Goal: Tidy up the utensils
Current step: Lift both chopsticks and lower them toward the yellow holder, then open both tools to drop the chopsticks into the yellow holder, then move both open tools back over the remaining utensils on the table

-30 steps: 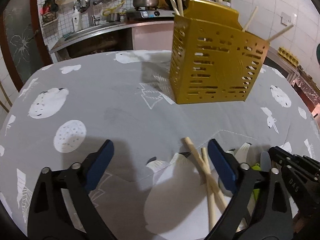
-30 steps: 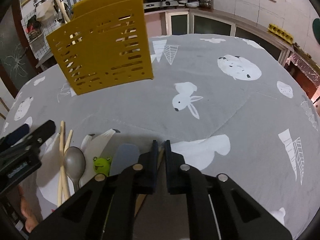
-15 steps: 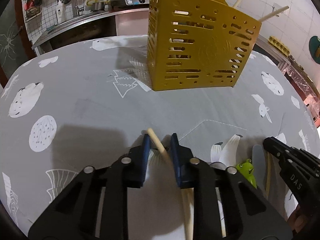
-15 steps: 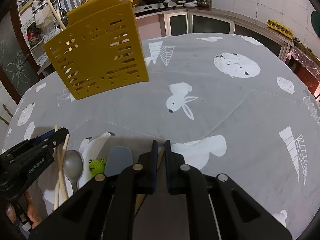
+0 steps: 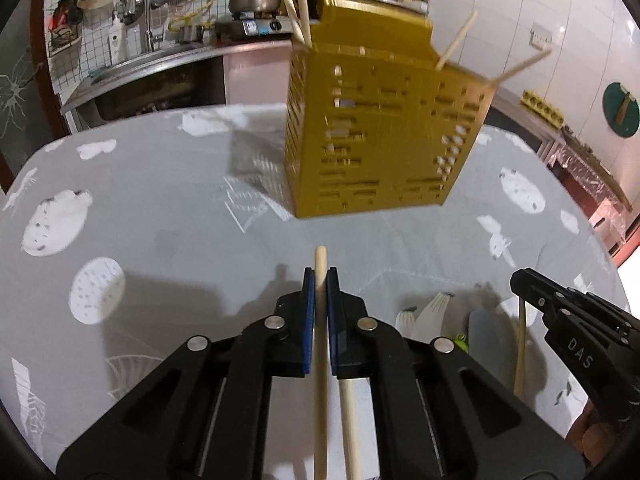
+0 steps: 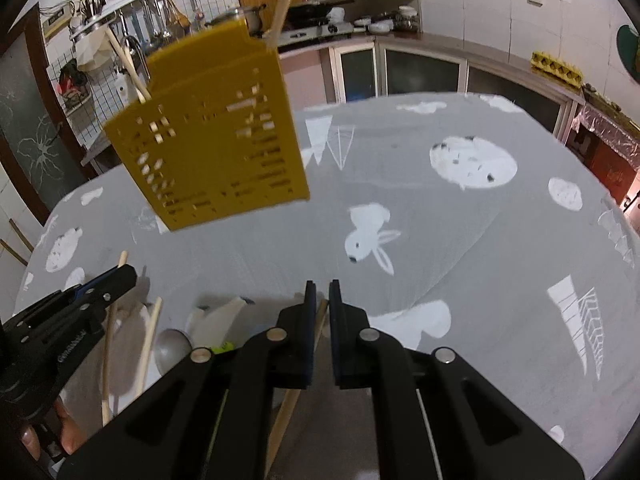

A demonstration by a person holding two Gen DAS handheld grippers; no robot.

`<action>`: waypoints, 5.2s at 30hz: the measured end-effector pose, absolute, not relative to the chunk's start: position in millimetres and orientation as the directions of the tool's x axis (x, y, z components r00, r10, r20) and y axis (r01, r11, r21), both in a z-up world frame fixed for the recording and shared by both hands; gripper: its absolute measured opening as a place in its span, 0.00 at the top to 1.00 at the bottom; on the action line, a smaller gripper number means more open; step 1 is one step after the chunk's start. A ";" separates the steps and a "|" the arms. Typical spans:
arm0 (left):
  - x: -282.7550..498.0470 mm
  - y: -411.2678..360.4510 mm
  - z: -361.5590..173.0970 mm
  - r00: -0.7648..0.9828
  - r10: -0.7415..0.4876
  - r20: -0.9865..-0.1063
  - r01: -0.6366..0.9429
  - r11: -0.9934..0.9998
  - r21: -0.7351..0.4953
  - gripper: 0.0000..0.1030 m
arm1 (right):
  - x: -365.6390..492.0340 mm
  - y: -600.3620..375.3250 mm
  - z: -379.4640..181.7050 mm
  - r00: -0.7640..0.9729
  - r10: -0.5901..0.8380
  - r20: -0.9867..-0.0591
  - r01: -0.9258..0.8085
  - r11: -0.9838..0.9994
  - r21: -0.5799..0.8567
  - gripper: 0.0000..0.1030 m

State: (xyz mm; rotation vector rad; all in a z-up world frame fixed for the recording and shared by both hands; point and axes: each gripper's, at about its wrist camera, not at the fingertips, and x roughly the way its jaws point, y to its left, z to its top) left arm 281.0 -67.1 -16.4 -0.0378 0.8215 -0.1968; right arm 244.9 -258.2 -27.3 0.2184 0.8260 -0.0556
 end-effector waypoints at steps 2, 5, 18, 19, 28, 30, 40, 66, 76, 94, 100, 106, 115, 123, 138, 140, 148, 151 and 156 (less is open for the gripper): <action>278.3 -61.9 -7.6 0.679 -0.197 -0.707 0.160 0.980 -0.120 0.96 | 243.1 -258.5 -20.0 0.693 0.034 -0.720 0.132 0.976 0.174 0.94; 272.1 -55.3 8.2 0.710 -0.205 -0.674 0.162 0.979 -0.127 0.96 | 239.8 -258.1 -6.9 0.721 0.022 -0.693 0.128 0.978 0.165 0.94; 237.7 -27.6 70.6 0.822 -0.224 -0.523 0.170 0.974 -0.150 0.96 | 213.7 -259.3 56.2 0.839 -0.025 -0.543 0.112 0.985 0.128 0.95; 235.4 -26.6 73.4 0.829 -0.223 -0.513 0.171 0.974 -0.147 0.96 | 211.8 -258.3 58.8 0.845 -0.027 -0.534 0.112 0.986 0.127 0.95; 218.4 -17.1 94.2 0.870 -0.213 -0.445 0.168 0.976 -0.137 0.96 | 193.1 -252.4 85.7 0.902 -0.041 -0.430 0.096 0.990 0.107 0.96; 215.7 -15.5 95.9 0.876 -0.208 -0.435 0.166 0.977 -0.134 0.96 | 189.5 -252.5 90.3 0.912 -0.040 -0.408 0.092 0.990 0.109 0.96; 205.3 -11.4 117.0 0.911 -0.186 -0.367 0.153 0.981 -0.117 0.96 | 185.6 -255.7 108.6 0.940 -0.044 -0.337 0.083 0.991 0.103 0.96; 308.8 -50.7 235.9 0.955 -0.236 -0.178 0.210 0.966 -0.153 0.96 | 271.3 -240.9 258.8 0.996 0.011 -0.087 -0.004 0.997 0.079 0.96; 387.7 -68.3 173.6 0.944 -0.233 -0.235 0.199 0.967 -0.162 0.96 | 347.0 -248.3 204.9 0.987 0.024 -0.159 -0.008 0.995 0.100 0.96; 388.3 -59.4 166.7 0.941 -0.258 -0.218 0.221 0.959 -0.180 0.96 | 370.7 -265.9 136.3 0.960 0.034 -0.278 -0.007 0.995 0.096 0.96; 387.2 -64.0 199.2 0.962 -0.234 -0.143 0.212 0.965 -0.153 0.96 | 369.8 -270.8 145.2 0.964 0.034 -0.265 -0.007 0.995 0.104 0.96; 404.4 -72.4 201.7 0.970 -0.214 -0.115 0.200 0.972 -0.125 0.96 | 372.5 -273.8 147.7 0.962 0.039 -0.271 -0.011 0.995 0.104 0.96; 409.7 -67.9 177.6 0.967 -0.191 -0.171 0.174 0.979 -0.109 0.96 | 385.8 -269.6 128.4 0.941 0.050 -0.334 -0.013 0.994 0.112 0.95; 402.4 -58.6 177.1 0.950 -0.172 -0.260 0.152 0.984 -0.095 0.55 | 378.9 -272.8 134.7 0.918 0.036 -0.395 0.014 0.992 0.122 0.43; 272.6 10.9 144.7 0.928 -0.111 -0.355 0.076 0.991 -0.109 0.05 | 256.9 -265.8 113.7 0.873 -0.070 -0.483 0.098 0.995 0.032 0.36; 264.2 19.3 124.2 0.910 -0.104 -0.401 0.058 0.990 -0.127 0.05 | 245.2 -261.0 92.9 0.854 -0.070 -0.515 0.097 0.995 0.025 0.36; 253.9 22.6 42.6 0.815 -0.065 -0.575 0.033 0.997 -0.066 0.05 | 226.8 -245.0 -4.3 0.732 -0.052 -0.680 0.107 0.994 0.039 0.36; 249.6 20.3 19.6 0.783 -0.065 -0.619 0.035 0.998 -0.060 0.05 | 222.6 -242.9 -28.1 0.693 -0.047 -0.720 0.119 0.992 0.049 0.36; 244.4 11.6 0.7 0.762 -0.061 -0.645 0.042 0.998 -0.045 0.05 | 215.0 -238.0 -42.1 0.670 -0.036 -0.741 0.123 0.990 0.063 0.36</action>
